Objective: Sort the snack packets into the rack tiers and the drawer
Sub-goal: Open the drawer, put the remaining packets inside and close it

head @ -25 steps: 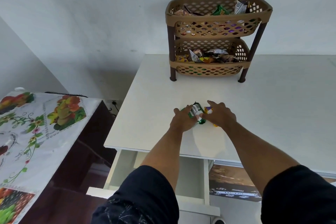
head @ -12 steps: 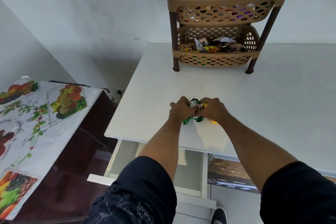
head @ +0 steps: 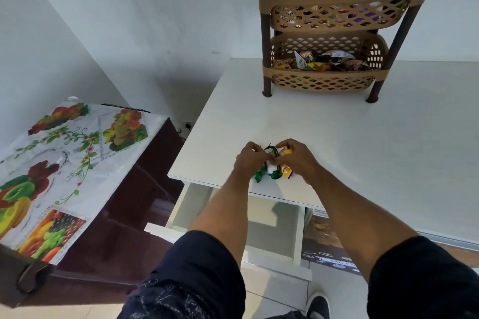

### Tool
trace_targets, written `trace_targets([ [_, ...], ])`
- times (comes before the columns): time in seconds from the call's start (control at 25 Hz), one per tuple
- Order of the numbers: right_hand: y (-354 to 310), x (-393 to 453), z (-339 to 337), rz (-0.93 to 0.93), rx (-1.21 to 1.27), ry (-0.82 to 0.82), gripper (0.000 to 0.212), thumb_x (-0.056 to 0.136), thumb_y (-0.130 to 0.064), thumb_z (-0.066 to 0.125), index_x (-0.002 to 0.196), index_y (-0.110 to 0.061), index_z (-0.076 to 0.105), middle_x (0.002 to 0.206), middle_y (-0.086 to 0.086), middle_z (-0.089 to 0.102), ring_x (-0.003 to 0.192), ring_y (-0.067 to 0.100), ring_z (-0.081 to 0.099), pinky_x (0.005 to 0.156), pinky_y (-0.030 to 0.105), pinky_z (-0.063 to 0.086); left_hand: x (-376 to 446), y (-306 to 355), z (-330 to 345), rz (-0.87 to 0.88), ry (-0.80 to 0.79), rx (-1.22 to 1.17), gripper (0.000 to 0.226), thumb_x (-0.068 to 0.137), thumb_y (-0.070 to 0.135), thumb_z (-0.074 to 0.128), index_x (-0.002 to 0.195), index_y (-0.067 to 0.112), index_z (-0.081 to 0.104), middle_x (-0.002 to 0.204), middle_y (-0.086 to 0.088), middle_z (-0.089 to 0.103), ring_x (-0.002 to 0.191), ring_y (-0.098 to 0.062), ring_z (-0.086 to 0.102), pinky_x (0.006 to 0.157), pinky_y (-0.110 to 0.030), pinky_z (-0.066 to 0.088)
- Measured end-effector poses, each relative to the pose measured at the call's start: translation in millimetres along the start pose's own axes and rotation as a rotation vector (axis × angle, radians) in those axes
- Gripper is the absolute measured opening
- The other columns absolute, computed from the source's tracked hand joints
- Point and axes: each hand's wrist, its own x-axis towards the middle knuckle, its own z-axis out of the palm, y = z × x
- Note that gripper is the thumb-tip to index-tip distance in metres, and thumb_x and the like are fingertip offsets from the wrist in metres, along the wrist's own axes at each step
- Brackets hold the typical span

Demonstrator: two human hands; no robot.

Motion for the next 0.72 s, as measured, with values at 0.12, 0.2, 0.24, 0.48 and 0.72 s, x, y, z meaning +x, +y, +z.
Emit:
trace_targets([
  [0.12,-2,-11,16,0.022,0.074,-0.032,0.053,0.058,-0.012,0.092,0.102,-0.028,0.068,0.109,0.013,0.069,0.086,0.032,0.068,0.069,0.049,0.059,-12,-10,-10,0.053,-0.013,-0.094,0.022,0.078,0.012,0.074,0.092,0.015,0.057,0.088,-0.005,0.06,0.077,-0.022,0.055,0.063,-0.029,0.043],
  [0.2,-4,-18,29,0.016,0.085,-0.048,0.055,0.056,-0.013,0.092,0.103,-0.03,0.068,0.11,0.012,0.069,0.09,0.036,0.069,0.072,0.055,0.059,-22,-15,-20,0.057,-0.02,-0.107,0.019,0.081,0.009,0.071,0.092,0.015,0.057,0.086,-0.004,0.059,0.07,-0.018,0.054,0.053,-0.025,0.039],
  [0.24,-5,-22,36,-0.003,0.078,-0.055,0.056,0.056,-0.013,0.092,0.103,-0.031,0.068,0.11,0.011,0.068,0.094,0.037,0.069,0.075,0.057,0.059,-26,-19,-26,0.054,-0.017,-0.102,0.019,0.081,0.009,0.071,0.092,0.016,0.057,0.085,-0.003,0.059,0.067,-0.016,0.053,0.048,-0.023,0.038],
  [0.48,-10,-44,71,-0.112,0.083,-0.268,0.053,0.065,-0.003,0.091,0.111,-0.02,0.072,0.106,0.014,0.073,0.098,0.034,0.071,0.086,0.049,0.061,-49,-64,-82,-0.003,-0.069,-0.149,0.026,0.082,0.012,0.075,0.104,0.023,0.067,0.09,-0.005,0.068,0.067,-0.024,0.061,0.05,-0.022,0.037],
  [0.72,-12,-69,107,-0.106,0.13,-0.506,0.049,0.073,0.001,0.087,0.117,-0.017,0.071,0.094,0.001,0.077,0.081,0.012,0.074,0.064,0.022,0.057,-69,-111,-126,-0.168,-0.119,-0.27,0.026,0.077,0.021,0.084,0.093,0.036,0.07,0.096,-0.004,0.073,0.071,-0.026,0.069,0.063,-0.031,0.052],
])
